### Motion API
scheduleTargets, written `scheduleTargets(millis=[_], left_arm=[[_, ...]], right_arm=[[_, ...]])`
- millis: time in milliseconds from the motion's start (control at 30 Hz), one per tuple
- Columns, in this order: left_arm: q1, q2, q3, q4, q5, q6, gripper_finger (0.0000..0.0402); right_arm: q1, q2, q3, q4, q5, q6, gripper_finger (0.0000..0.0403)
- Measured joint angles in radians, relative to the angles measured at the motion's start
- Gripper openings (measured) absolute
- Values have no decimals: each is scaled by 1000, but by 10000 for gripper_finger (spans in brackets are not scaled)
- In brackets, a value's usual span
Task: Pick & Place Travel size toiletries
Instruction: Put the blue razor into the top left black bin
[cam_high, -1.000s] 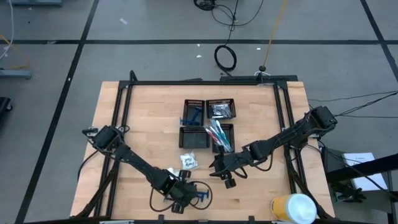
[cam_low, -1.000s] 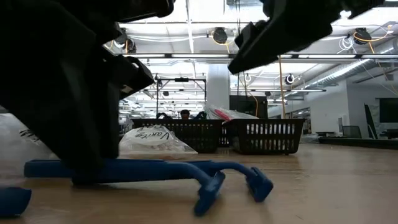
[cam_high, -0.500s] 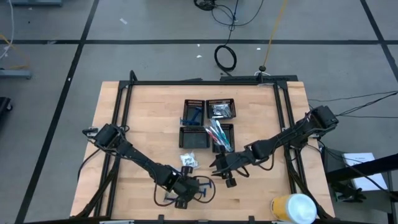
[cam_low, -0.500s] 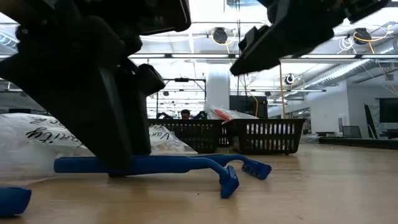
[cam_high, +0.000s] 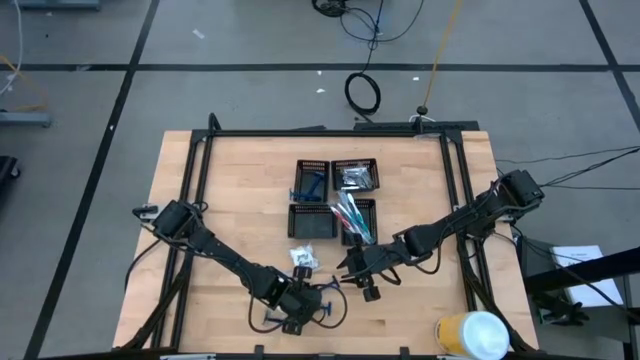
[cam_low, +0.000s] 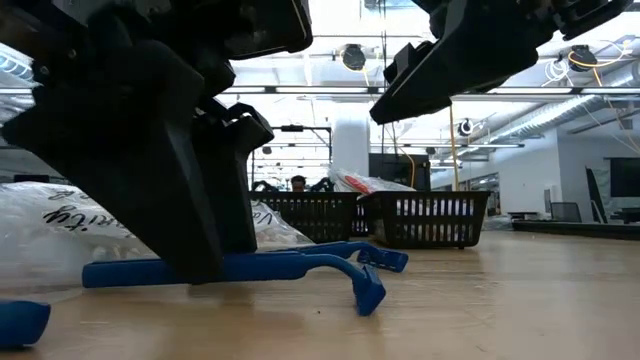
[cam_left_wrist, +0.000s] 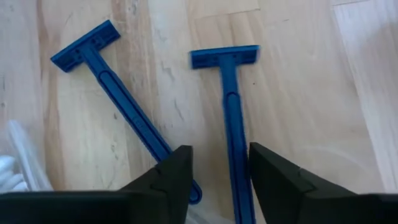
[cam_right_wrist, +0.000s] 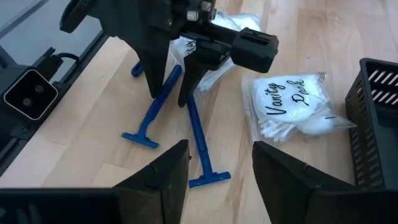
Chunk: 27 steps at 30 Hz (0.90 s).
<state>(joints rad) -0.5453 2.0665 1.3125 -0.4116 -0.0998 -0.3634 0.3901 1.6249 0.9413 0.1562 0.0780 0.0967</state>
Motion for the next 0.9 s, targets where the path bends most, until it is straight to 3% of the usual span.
scheduleTargets(millis=[500, 900], left_arm=[[-1, 2, -1, -1, 2, -52, 13], [1, -45, -7, 18, -3, -38, 10]], right_arm=[[0, 0, 0, -3, 0, 0, 164], [0, 0, 0, -3, 0, 0, 164]])
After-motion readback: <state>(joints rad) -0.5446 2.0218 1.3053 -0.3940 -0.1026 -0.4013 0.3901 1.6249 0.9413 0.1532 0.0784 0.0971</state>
